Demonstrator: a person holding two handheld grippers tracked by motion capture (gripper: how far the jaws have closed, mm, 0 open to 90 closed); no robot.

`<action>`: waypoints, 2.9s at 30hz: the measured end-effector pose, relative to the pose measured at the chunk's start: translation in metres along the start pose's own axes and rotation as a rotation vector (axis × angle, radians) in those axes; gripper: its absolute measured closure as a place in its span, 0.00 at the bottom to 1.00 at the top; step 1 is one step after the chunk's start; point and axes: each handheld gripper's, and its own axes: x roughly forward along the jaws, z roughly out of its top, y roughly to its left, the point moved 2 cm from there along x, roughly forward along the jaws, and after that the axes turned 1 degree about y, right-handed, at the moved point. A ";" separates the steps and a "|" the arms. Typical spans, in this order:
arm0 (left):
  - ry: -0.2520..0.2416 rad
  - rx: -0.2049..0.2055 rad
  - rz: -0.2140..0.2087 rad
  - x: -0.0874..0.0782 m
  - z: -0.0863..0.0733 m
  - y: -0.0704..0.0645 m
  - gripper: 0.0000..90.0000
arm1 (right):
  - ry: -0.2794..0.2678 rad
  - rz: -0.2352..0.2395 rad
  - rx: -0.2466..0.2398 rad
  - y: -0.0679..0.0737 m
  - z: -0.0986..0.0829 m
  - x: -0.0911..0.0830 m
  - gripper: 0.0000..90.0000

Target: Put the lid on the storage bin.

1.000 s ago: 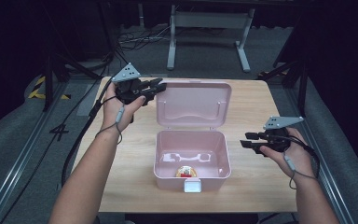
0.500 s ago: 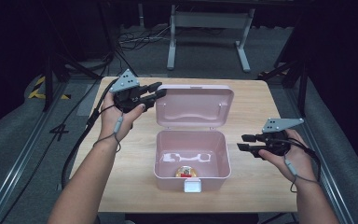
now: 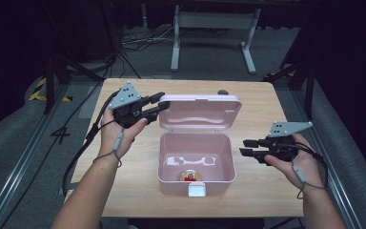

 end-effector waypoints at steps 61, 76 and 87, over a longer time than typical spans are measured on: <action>0.147 0.015 -0.020 -0.050 -0.063 -0.026 0.43 | -0.197 0.182 0.016 0.019 0.019 -0.005 1.00; 0.154 -0.028 0.011 -0.059 -0.081 0.009 0.44 | -0.184 0.183 0.014 0.023 0.017 -0.007 1.00; 0.130 -0.053 0.066 -0.054 -0.091 0.031 0.44 | -0.118 0.196 -0.001 0.032 0.011 -0.006 0.97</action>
